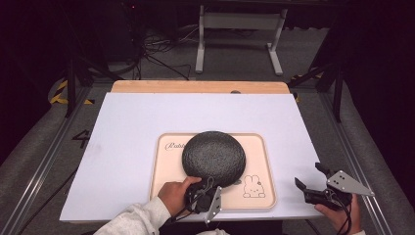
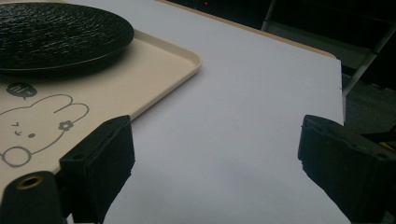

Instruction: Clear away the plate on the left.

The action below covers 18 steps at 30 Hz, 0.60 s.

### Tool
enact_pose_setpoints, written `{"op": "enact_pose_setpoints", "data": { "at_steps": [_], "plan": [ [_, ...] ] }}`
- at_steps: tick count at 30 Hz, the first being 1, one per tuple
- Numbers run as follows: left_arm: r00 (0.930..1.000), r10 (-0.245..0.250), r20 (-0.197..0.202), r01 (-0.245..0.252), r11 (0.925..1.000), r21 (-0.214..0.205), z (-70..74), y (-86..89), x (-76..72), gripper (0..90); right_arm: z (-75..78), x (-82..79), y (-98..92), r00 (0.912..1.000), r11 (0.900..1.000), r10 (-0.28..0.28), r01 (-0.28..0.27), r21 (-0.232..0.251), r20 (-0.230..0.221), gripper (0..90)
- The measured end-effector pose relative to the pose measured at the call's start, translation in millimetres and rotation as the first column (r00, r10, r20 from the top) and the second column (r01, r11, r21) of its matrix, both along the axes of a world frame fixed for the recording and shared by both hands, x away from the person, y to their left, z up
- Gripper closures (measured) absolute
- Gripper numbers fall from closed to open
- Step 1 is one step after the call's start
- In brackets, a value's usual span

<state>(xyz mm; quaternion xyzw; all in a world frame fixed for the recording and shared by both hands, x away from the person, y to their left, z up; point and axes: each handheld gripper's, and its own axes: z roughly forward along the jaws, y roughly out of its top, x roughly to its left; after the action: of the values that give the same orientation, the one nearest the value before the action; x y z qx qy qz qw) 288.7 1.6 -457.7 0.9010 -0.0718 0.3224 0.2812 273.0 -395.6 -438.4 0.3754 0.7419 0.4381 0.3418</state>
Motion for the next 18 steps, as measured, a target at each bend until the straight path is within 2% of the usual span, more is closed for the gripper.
{"op": "enact_pose_setpoints", "data": {
  "at_steps": [4,13,18],
  "plan": [
    [0.9997,-0.007,-0.021,0.006,0.9999,-0.012,0.2,0.1,0.0,66.7,0.0,-0.1,-0.2,1.0,1.0,0.0,0.0,0.0,0.0,11.4],
    [0.999,-0.018,-0.04,0.016,0.9993,-0.034,2.8,0.8,-0.4,59.1,0.2,-0.1,-0.1,1.0,1.0,0.0,0.0,0.001,0.0,11.5],
    [0.9983,-0.011,-0.056,0.008,0.9986,-0.052,3.4,0.2,-1.3,49.3,0.1,-0.2,0.1,1.0,1.0,0.001,-0.001,0.001,-0.001,11.5]
  ]
}}
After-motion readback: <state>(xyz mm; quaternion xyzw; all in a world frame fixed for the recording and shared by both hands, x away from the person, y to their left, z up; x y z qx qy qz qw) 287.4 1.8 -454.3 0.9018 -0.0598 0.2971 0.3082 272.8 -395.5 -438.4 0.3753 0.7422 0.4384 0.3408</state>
